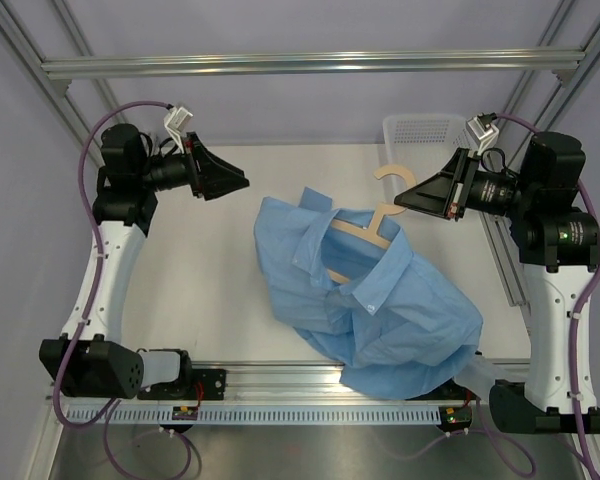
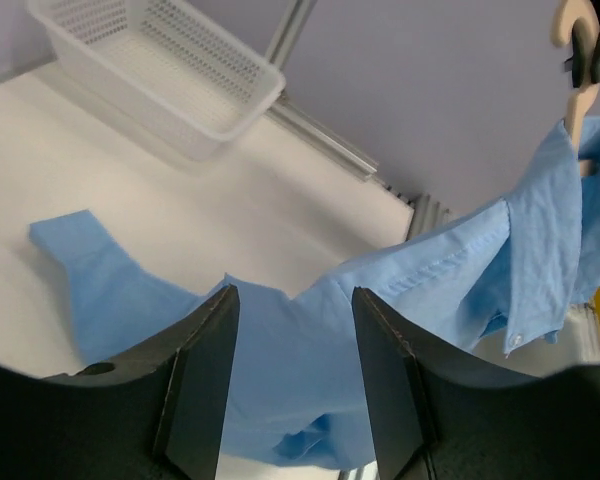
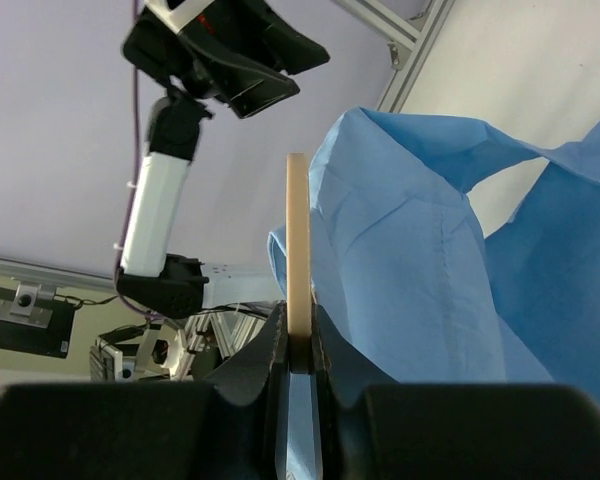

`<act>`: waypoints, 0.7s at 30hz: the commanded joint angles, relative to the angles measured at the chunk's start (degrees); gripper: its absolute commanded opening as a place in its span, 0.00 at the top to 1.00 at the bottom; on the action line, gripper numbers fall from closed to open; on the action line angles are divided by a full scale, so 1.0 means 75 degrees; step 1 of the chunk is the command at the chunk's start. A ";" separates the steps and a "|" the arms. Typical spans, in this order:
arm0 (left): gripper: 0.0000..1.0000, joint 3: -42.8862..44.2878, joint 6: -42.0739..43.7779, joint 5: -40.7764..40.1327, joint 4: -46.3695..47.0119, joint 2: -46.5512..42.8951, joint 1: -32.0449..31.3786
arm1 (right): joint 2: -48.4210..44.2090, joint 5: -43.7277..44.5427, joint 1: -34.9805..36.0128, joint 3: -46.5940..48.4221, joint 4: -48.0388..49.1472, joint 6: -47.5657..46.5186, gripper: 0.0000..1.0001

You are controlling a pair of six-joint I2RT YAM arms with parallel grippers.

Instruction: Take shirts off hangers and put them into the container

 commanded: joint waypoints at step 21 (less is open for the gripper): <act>0.47 -0.1224 -0.4375 0.2316 0.5466 0.0109 -0.0791 | 0.0161 -0.1076 -0.0001 0.0002 0.1173 0.1225 1.00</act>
